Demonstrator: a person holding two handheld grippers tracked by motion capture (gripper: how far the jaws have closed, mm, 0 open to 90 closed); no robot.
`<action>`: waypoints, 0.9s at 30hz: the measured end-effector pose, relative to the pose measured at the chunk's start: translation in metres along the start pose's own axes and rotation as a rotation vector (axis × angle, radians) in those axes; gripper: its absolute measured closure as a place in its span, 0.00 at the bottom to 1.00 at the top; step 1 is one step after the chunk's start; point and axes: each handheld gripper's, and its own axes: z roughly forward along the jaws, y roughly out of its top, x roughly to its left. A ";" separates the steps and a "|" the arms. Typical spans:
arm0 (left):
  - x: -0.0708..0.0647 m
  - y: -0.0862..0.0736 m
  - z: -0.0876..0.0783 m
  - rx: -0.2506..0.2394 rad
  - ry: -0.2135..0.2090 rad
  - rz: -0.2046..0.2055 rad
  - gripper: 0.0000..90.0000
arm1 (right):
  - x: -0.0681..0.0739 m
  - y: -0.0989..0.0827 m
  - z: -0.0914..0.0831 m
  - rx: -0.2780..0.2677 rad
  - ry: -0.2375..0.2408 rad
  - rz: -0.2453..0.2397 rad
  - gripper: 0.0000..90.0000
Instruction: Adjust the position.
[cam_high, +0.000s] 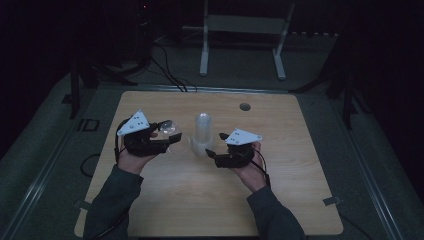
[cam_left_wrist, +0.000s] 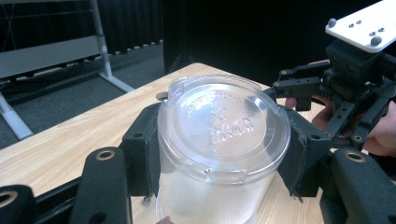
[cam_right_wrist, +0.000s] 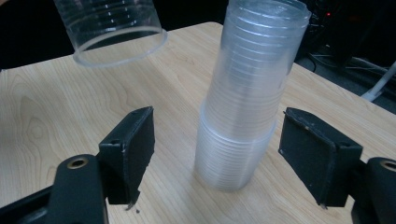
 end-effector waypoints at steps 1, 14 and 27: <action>0.000 -0.001 0.000 0.001 0.000 -0.004 0.45 | 0.001 0.000 0.000 -0.001 0.001 0.003 0.29; -0.002 -0.004 -0.004 -0.023 -0.025 -0.004 0.45 | 0.007 0.004 0.000 -0.020 0.020 -0.010 0.29; -0.009 -0.006 -0.002 -0.018 -0.071 0.013 0.45 | 0.008 0.008 -0.006 -0.073 0.066 0.002 0.29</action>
